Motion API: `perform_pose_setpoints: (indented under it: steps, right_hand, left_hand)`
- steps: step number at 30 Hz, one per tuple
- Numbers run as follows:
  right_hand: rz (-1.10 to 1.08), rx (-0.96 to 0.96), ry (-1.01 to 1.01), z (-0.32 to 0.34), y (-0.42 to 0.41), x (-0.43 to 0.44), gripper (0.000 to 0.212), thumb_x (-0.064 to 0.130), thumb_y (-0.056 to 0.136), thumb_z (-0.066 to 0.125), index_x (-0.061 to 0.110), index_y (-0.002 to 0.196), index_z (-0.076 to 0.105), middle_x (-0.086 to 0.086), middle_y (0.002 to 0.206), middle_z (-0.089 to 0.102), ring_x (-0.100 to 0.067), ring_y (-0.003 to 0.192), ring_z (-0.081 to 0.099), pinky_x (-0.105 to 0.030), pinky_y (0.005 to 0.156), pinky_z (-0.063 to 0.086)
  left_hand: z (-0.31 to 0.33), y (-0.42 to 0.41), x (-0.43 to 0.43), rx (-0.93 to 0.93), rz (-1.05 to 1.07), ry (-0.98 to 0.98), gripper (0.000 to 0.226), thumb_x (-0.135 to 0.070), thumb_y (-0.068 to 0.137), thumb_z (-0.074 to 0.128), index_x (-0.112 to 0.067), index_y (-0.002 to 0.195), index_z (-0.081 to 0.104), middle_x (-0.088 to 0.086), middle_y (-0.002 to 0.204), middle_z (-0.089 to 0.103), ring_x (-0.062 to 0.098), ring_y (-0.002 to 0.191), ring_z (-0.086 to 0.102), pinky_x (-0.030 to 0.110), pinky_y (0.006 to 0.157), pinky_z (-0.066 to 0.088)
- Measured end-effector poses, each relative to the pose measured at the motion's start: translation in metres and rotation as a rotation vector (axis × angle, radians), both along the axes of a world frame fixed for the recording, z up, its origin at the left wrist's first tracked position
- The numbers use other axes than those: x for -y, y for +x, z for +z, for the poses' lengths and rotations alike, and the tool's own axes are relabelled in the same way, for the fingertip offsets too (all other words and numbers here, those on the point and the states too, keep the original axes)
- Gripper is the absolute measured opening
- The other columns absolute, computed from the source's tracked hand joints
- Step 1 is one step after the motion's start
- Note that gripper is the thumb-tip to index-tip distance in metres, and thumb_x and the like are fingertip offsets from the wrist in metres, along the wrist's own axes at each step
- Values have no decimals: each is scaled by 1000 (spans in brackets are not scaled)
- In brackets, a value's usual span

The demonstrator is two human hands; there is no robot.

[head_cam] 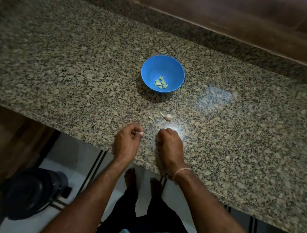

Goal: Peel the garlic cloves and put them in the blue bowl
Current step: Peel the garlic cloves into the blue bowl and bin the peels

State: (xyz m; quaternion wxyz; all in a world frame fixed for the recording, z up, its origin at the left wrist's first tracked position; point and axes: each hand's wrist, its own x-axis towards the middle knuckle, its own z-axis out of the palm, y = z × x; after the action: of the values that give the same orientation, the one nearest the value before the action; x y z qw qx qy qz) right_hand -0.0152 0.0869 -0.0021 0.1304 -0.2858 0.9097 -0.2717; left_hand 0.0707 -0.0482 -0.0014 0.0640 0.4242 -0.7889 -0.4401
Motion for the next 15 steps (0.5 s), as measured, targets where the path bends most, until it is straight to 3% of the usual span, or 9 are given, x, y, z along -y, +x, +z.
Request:
perform_pose_setpoints:
  steps: [3,5,7,10,12,15]
  right_hand:
    - [-171,552,-311,18,3,3,21,-3,99,58,9,82,65,1,78,67,2,70,61,-8,63,46]
    - [-233,893,-458,28,11,11,17,8,104,61,8,87,66,-3,75,69,-11,68,64,-25,61,55]
    - [-247,1127,-527,33,24,24,17,7,105,59,7,89,64,-6,70,63,-18,62,58,-31,58,52]
    - [-140,1247,-505,30,55,56,32,-7,100,55,14,77,64,-8,72,57,-20,67,52,-34,66,46]
    - [-32,1283,-463,31,83,78,46,-16,94,50,18,65,61,-5,66,51,-16,63,46,-30,63,39]
    - [73,1299,-365,38,137,110,43,-17,96,50,15,70,60,-2,64,49,-12,59,44,-23,56,38]
  left_hand:
    - [10,16,-13,-21,85,43,3,-24,96,75,-26,97,72,-14,89,71,4,84,68,22,65,50]
    - [17,33,-19,-51,157,63,6,-21,96,75,-26,94,71,-14,87,71,3,82,68,17,63,48]
    - [25,54,-18,-72,255,52,12,-20,95,75,-29,90,70,-15,85,71,2,81,67,13,61,45]
    - [33,97,-7,-108,406,8,16,-21,95,75,-32,85,69,-16,81,71,-3,77,65,11,63,44]
    - [37,132,2,-135,510,-19,17,-22,95,75,-34,84,69,-17,81,72,-4,77,65,16,67,49]
    - [39,192,17,-195,663,-27,13,-20,95,74,-30,87,71,-15,82,73,0,78,67,26,69,53]
